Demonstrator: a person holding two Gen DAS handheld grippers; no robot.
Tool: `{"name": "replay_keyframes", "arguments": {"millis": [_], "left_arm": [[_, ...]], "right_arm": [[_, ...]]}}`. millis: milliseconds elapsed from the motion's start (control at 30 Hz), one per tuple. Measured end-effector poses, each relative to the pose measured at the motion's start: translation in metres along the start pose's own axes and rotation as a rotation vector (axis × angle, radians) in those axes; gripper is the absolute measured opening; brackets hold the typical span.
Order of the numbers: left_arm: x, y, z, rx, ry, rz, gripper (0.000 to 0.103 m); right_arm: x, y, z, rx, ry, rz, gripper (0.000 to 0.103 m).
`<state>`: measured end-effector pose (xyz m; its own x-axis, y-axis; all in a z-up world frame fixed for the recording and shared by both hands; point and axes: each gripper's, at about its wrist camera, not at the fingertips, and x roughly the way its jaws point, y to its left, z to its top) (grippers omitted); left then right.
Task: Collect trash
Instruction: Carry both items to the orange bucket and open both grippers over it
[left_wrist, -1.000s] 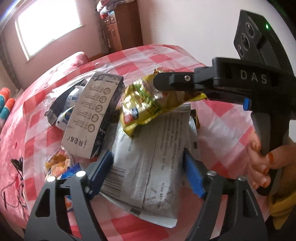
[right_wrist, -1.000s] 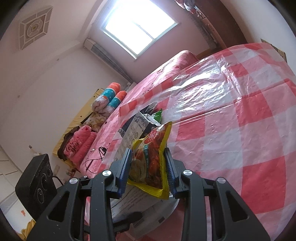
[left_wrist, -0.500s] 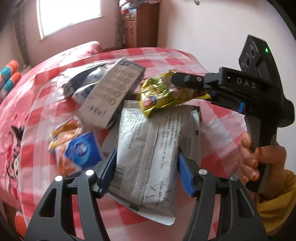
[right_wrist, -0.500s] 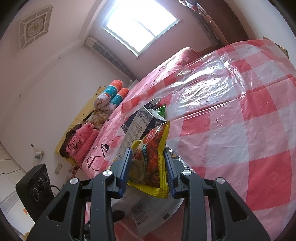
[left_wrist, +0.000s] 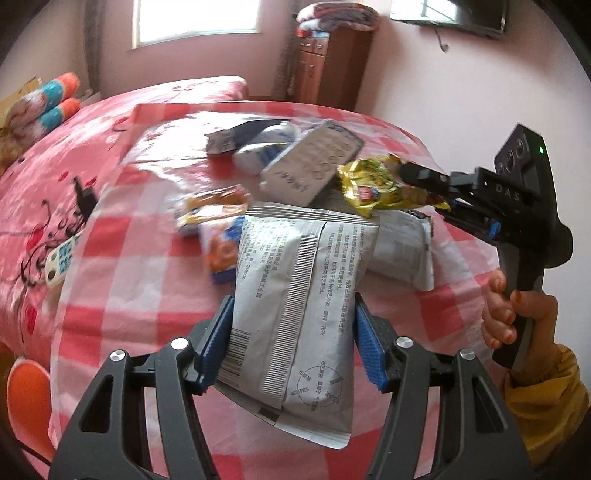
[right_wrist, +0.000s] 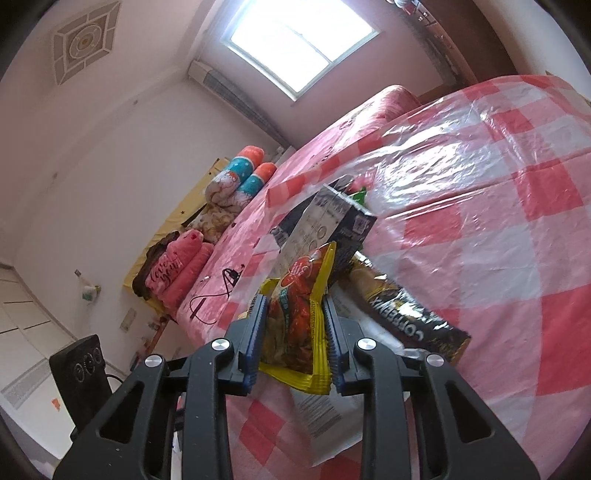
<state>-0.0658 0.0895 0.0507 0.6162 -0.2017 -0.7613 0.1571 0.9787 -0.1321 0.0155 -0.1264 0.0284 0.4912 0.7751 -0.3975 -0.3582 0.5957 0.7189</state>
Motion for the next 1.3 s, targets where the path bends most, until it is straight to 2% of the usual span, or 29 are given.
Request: {"name": "replay_keyframes", "arguments": {"millis": [233, 467, 733, 1100, 1200, 1300], "left_arm": [[-0.015, 0.030, -0.011, -0.076, -0.034, 0.003, 0.062], [-0.029, 0.059, -0.024, -0.149, -0.064, -0.003, 0.063], [-0.052, 0.114, -0.049, -0.280, -0.101, 0.055, 0.063], [-0.095, 0.212, -0.102, -0.524, -0.160, 0.213, 0.063], [-0.103, 0.236, -0.120, -0.593, -0.169, 0.251, 0.063], [-0.106, 0.259, -0.139, -0.673, -0.173, 0.265, 0.063]], "right_arm": [[0.011, 0.020, -0.004, -0.048, 0.028, -0.007, 0.030], [0.029, 0.044, -0.013, -0.068, 0.076, 0.025, 0.030], [0.069, 0.087, -0.038, -0.119, 0.193, 0.062, 0.030], [0.149, 0.199, -0.083, -0.314, 0.415, 0.159, 0.030], [0.174, 0.233, -0.100, -0.382, 0.472, 0.197, 0.024], [0.192, 0.257, -0.115, -0.440, 0.507, 0.219, 0.024]]}}
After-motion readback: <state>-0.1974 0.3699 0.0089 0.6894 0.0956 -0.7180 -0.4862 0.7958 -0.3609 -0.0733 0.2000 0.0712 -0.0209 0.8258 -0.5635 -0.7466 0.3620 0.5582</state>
